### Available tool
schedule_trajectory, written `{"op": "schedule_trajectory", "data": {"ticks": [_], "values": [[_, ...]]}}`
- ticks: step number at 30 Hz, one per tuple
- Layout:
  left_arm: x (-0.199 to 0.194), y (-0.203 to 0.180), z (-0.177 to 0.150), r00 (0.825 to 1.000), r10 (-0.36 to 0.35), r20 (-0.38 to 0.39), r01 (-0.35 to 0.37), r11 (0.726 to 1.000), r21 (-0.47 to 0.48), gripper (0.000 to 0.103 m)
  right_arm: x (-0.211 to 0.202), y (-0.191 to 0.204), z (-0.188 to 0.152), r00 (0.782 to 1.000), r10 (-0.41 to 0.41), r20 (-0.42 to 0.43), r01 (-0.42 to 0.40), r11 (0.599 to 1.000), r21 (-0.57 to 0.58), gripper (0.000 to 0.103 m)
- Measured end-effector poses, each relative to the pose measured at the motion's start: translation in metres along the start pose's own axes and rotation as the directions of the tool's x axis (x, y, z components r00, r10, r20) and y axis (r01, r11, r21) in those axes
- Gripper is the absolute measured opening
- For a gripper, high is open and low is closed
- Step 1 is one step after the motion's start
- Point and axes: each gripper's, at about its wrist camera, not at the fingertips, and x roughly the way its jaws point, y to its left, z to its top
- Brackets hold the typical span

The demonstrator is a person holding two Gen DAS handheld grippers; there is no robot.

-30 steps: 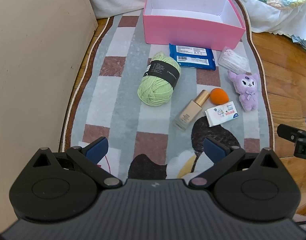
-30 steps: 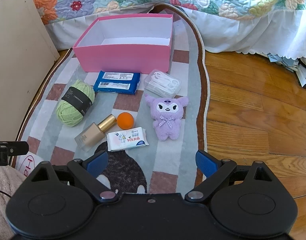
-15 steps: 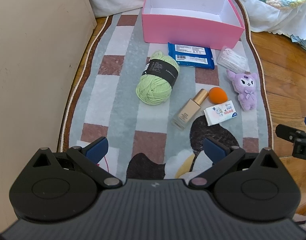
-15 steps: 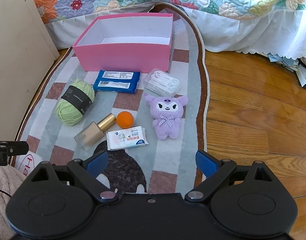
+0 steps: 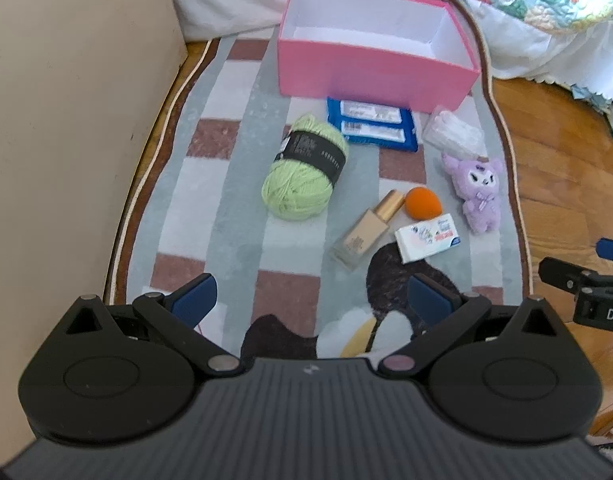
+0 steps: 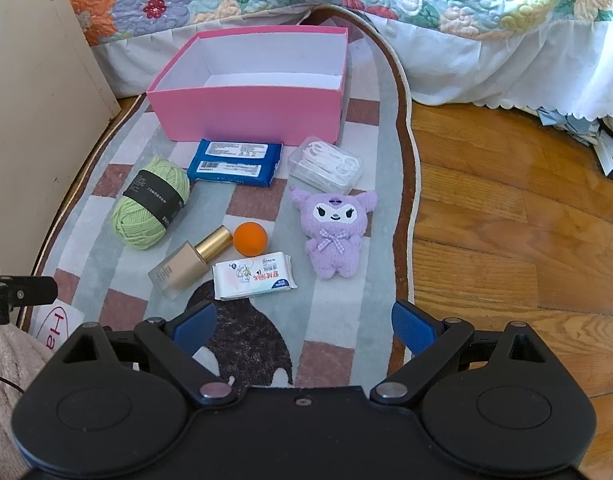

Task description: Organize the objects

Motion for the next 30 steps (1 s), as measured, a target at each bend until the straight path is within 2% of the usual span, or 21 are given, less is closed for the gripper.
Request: {"op": "schedule_trajectory", "data": {"ticks": [2,5,8,12,14,18,20,26,30], "values": [[-0.003,0.0,0.005,1.0,-0.007,0.024,0.007,1.0,0.007,0.103,-0.006,0.001,0.003,0.998,0.035,0.048,-0.033,0.999,-0.037,0.097],[-0.006,-0.002,0.016,0.997,0.001,0.075,-0.004,0.999,0.046,0.103,-0.015,0.003,0.011,0.983,0.101,0.155,-0.081,0.989,-0.125,0.097],[-0.004,-0.007,0.029,0.994,0.005,0.112,-0.018,0.993,0.119,0.103,-0.021,0.003,0.023,0.95,0.173,0.259,-0.12,0.97,-0.209,0.097],[0.013,-0.015,0.048,0.994,-0.032,0.103,0.013,0.984,0.176,0.103,-0.014,0.0,0.04,0.91,0.257,0.325,-0.18,0.952,-0.248,0.097],[0.027,-0.017,0.055,0.994,-0.062,0.088,0.045,0.983,0.18,0.103,-0.003,0.001,0.045,0.906,0.293,0.304,-0.216,0.94,-0.263,0.097],[0.054,-0.02,0.065,0.989,-0.142,0.052,0.13,0.974,0.186,0.101,0.026,0.01,0.046,0.915,0.345,0.212,-0.27,0.91,-0.313,0.096],[0.067,-0.026,0.066,0.987,-0.158,0.037,0.147,0.967,0.208,0.1,0.041,0.016,0.04,0.915,0.371,0.158,-0.304,0.892,-0.335,0.096],[0.099,-0.035,0.058,0.981,-0.195,-0.012,0.192,0.952,0.24,0.095,0.083,0.035,0.019,0.896,0.444,0.019,-0.407,0.837,-0.365,0.094],[0.114,-0.035,0.052,0.972,-0.233,-0.036,0.234,0.941,0.245,0.087,0.109,0.044,0.011,0.882,0.469,-0.047,-0.457,0.827,-0.329,0.092]]}}
